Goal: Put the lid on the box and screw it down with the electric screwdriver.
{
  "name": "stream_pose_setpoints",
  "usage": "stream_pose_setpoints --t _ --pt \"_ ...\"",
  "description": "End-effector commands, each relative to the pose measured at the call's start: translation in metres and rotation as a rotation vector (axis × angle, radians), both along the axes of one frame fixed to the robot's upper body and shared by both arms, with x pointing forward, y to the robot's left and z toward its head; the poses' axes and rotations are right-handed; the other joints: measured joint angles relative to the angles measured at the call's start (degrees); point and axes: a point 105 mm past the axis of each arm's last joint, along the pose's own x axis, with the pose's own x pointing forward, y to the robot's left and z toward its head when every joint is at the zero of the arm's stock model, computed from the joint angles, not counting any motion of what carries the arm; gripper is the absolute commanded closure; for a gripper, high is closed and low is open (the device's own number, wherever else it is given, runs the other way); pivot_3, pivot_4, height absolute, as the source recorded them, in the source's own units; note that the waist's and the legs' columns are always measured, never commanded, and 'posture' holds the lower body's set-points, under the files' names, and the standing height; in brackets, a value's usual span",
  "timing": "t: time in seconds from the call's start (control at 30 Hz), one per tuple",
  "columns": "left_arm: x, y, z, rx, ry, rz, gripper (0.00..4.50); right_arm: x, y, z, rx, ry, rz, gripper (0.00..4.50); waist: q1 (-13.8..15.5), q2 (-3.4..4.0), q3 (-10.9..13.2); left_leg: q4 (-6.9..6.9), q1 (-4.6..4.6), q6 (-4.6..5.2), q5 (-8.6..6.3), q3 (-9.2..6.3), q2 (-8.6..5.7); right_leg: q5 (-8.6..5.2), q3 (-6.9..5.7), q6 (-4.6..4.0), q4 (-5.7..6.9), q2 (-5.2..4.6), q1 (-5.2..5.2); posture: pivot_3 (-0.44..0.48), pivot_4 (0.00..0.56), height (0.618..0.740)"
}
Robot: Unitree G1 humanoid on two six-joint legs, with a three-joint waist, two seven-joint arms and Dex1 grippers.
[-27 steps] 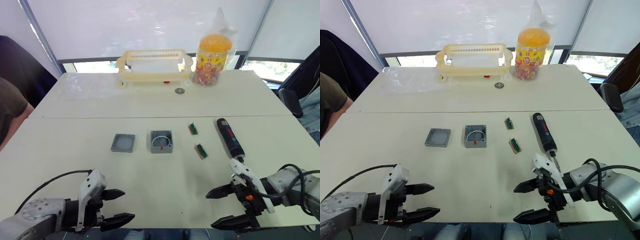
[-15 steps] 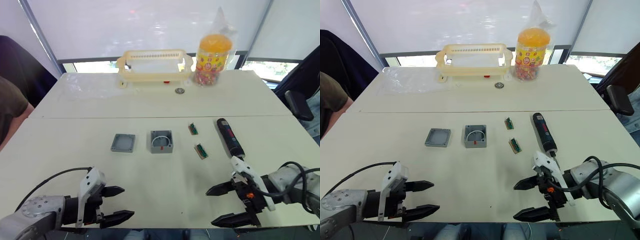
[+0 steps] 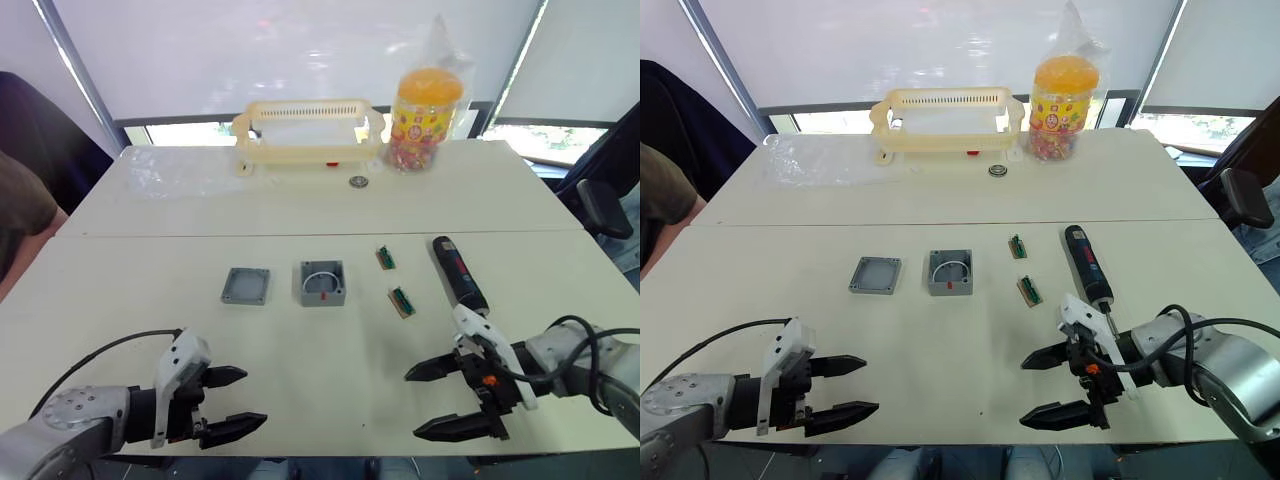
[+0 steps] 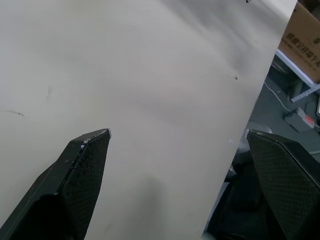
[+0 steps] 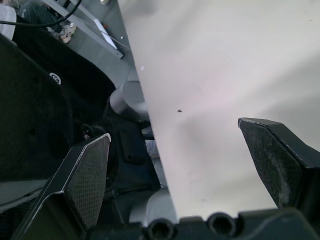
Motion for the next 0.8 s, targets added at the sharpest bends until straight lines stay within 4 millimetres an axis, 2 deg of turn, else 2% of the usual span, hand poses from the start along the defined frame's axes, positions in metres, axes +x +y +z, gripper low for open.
stream_pose_setpoints --t 0.03,0.27,0.37,0.5,0.53,0.63,0.7,0.8 --pt "0.002 0.002 0.004 0.008 -0.028 0.017 0.04 0.002 0.003 0.006 0.014 -0.023 0.017 0.00 0.0 0.00 0.0 0.00 -0.01 0.00 0.00 -0.01 0.00 0.00 0.00 0.00 0.00 0.01 -0.01 0.000 0.150 0.740" --pt "0.004 0.003 0.007 -0.005 -0.033 0.015 0.04 0.006 0.005 0.011 0.036 -0.040 0.018 0.00 0.1 0.00 0.0 -0.01 -0.03 0.00 0.00 -0.01 0.01 0.00 0.01 0.00 -0.04 0.01 -0.01 0.000 0.150 0.740" --pt "0.015 0.016 0.013 0.076 -0.052 0.010 0.04 0.015 0.006 0.022 0.039 -0.071 -0.009 0.00 0.0 0.00 0.0 0.00 -0.01 -0.01 0.00 0.00 0.01 0.04 0.01 -0.06 -0.02 0.02 -0.01 0.000 0.150 0.740" --pt "0.039 0.033 0.043 0.329 -0.077 -0.095 0.04 0.020 0.009 0.049 0.051 -0.058 -0.035 0.00 0.3 -0.13 0.2 0.07 -0.03 -0.04 0.03 -0.03 0.15 0.12 -0.06 -0.20 0.06 0.19 -0.06 0.000 0.150 0.740" --pt "0.046 0.032 0.057 0.351 -0.105 -0.136 0.04 0.020 0.011 0.055 0.052 -0.054 -0.037 0.00 0.2 -0.14 0.2 0.12 -0.06 -0.08 0.06 0.00 0.14 0.14 -0.11 -0.24 0.12 0.24 -0.07 0.000 0.150 0.740" --pt "0.072 0.018 0.097 0.362 -0.214 -0.255 0.04 0.020 0.021 0.066 0.050 -0.059 -0.044 0.00 0.1 -0.10 0.3 0.06 -0.06 -0.13 0.10 0.01 0.13 0.19 -0.06 -0.28 0.04 0.22 -0.08 0.000 0.150 0.740" --pt "0.093 0.008 0.106 0.392 -0.267 -0.292 0.04 0.026 0.030 0.066 0.050 -0.119 -0.066 0.00 -0.1 -0.15 0.3 0.01 -0.09 -0.13 0.10 0.10 0.10 0.30 -0.07 -0.02 -0.03 0.23 -0.09 0.000 0.150 0.740" --pt "0.124 -0.021 0.110 0.410 -0.333 -0.360 0.04 0.037 0.035 0.052 -0.018 -0.245 -0.138 0.00 -0.1 -0.18 0.3 -0.07 -0.06 -0.16 0.11 0.21 -0.01 0.40 -0.08 0.18 0.01 0.23 -0.09 0.000 0.150 0.740"
